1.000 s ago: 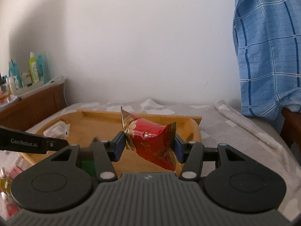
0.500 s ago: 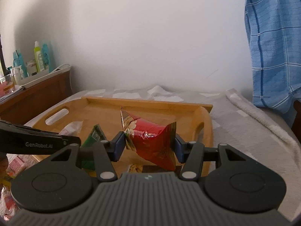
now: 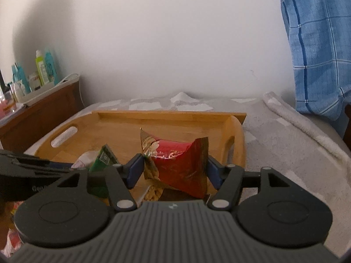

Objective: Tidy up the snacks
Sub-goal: 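Open the left tool on the tray while the right tool releases the chip bag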

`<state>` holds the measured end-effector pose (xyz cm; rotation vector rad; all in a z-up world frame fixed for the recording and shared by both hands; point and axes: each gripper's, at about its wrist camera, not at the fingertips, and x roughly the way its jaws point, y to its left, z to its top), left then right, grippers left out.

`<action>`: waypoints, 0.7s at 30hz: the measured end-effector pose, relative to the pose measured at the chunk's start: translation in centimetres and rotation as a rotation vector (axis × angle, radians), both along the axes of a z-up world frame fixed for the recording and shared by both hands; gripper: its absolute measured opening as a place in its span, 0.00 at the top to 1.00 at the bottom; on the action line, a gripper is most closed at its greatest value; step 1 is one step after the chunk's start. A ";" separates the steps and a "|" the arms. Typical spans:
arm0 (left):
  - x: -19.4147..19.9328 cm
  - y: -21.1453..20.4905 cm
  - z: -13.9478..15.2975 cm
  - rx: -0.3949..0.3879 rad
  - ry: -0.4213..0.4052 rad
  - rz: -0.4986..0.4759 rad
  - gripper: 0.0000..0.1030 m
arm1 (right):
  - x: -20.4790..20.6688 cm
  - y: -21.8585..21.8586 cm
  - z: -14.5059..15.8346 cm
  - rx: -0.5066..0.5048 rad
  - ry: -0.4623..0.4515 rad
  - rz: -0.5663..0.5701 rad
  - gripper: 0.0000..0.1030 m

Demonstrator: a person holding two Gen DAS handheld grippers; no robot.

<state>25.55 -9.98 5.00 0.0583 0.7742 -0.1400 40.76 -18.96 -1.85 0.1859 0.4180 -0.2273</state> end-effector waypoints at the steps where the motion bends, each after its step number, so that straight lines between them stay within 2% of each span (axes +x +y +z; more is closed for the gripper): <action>1: -0.1 -0.1 0.1 0.006 -0.006 0.000 0.67 | -0.1 -0.1 0.1 0.007 -0.005 0.001 0.22; 5: -0.4 -0.1 0.6 0.003 -0.026 -0.006 0.51 | -0.5 -0.1 0.8 0.008 -0.031 -0.002 0.12; 7: -0.6 0.2 1.0 -0.013 -0.033 -0.008 0.39 | -0.8 -0.2 1.2 0.019 -0.046 -0.008 0.07; 9: -1.1 0.4 1.4 -0.018 -0.049 -0.013 0.34 | -1.2 -0.4 1.7 0.030 -0.057 -0.011 0.00; 10: -1.3 0.5 1.6 -0.016 -0.056 -0.016 0.31 | -1.5 -0.4 1.9 0.030 -0.066 -0.012 0.00; 15: -3.0 0.5 2.8 0.002 -0.097 -0.047 0.24 | -2.6 -0.3 2.6 0.034 -0.082 -0.033 0.00; 21: -5.7 1.2 3.7 -0.015 -0.124 -0.072 0.17 | -4.8 0.8 2.9 0.021 -0.085 -0.056 0.00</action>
